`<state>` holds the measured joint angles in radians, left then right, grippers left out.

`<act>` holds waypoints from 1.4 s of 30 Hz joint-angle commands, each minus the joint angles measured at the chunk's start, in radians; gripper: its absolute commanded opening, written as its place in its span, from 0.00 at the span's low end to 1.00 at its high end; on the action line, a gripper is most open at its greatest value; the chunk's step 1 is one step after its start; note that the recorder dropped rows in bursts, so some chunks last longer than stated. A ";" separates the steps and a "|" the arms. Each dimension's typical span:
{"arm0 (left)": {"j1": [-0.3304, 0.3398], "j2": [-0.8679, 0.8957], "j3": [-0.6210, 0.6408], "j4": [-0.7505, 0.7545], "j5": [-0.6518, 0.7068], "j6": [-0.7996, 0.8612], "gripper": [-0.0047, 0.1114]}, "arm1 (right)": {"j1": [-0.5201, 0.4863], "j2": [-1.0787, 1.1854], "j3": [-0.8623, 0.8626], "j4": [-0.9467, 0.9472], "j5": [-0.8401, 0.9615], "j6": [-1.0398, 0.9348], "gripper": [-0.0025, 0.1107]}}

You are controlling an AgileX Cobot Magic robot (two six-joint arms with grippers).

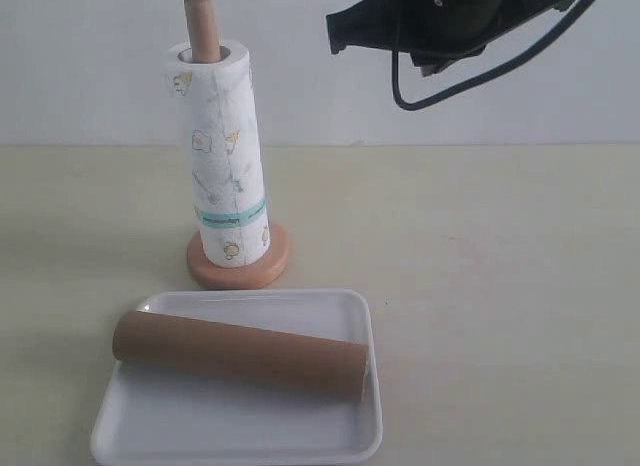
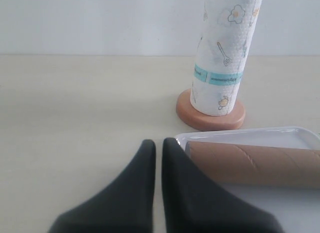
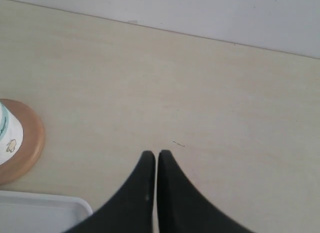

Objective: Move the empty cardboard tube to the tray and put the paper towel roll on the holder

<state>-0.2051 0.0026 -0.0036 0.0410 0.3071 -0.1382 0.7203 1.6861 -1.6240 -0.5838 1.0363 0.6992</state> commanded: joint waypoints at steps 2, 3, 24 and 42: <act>-0.003 -0.003 0.004 -0.008 -0.001 0.002 0.08 | -0.001 -0.009 0.008 0.001 -0.008 0.050 0.03; -0.003 -0.003 0.004 -0.008 -0.001 0.002 0.08 | -0.001 -0.009 0.041 0.007 -0.052 0.102 0.03; -0.003 -0.003 0.004 -0.008 -0.001 0.002 0.08 | -0.001 -0.507 1.014 0.036 -1.145 0.103 0.03; -0.003 -0.003 0.004 -0.008 -0.001 0.002 0.08 | -0.363 -1.167 1.551 0.050 -1.471 0.061 0.03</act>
<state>-0.2051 0.0026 -0.0036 0.0410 0.3071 -0.1382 0.4112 0.6149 -0.1264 -0.5366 -0.4252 0.7451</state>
